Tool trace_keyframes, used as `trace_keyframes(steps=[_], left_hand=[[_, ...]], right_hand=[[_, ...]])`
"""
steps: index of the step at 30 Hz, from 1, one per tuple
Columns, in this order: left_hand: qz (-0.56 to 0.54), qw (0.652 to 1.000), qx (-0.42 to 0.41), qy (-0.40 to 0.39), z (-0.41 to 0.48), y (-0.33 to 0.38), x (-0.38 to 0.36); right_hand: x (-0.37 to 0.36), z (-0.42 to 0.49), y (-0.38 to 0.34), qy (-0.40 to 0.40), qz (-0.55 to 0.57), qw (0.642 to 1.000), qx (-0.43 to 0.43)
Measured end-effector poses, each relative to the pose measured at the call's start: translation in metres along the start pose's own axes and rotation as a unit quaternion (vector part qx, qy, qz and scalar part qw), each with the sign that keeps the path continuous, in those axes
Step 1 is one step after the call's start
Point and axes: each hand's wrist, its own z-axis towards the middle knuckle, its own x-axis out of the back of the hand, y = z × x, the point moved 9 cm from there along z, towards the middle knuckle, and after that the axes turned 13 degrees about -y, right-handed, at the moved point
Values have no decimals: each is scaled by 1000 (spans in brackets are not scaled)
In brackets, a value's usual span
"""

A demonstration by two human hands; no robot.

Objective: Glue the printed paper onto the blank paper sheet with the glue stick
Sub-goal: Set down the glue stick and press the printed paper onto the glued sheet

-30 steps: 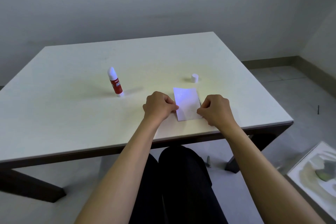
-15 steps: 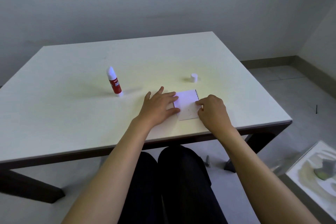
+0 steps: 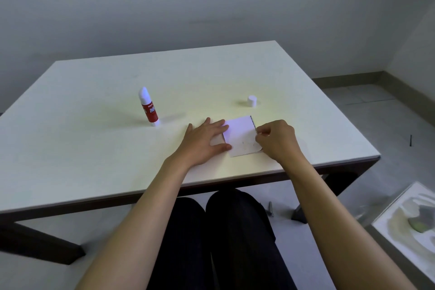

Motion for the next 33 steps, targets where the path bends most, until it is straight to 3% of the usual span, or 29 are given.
trace_keyframes(steps=[14, 21, 25, 29, 33], left_hand=[[-9, 999, -4, -33, -22, -24, 7], [-22, 999, -20, -45, -23, -30, 5], [-30, 998, -30, -42, -23, -32, 3], [-40, 998, -30, -38, -23, -33, 4], [-21, 998, -19, -50, -23, -35, 4]], right_hand=[[-36, 4, -15, -69, 25, 997, 22], [-43, 6, -19, -65, -106, 991, 53], [-39, -14, -33, -53, -274, 954, 106], [-71, -42, -37, -169, -371, 891, 200], [-79, -22, -21, -187, -419, 876, 150]])
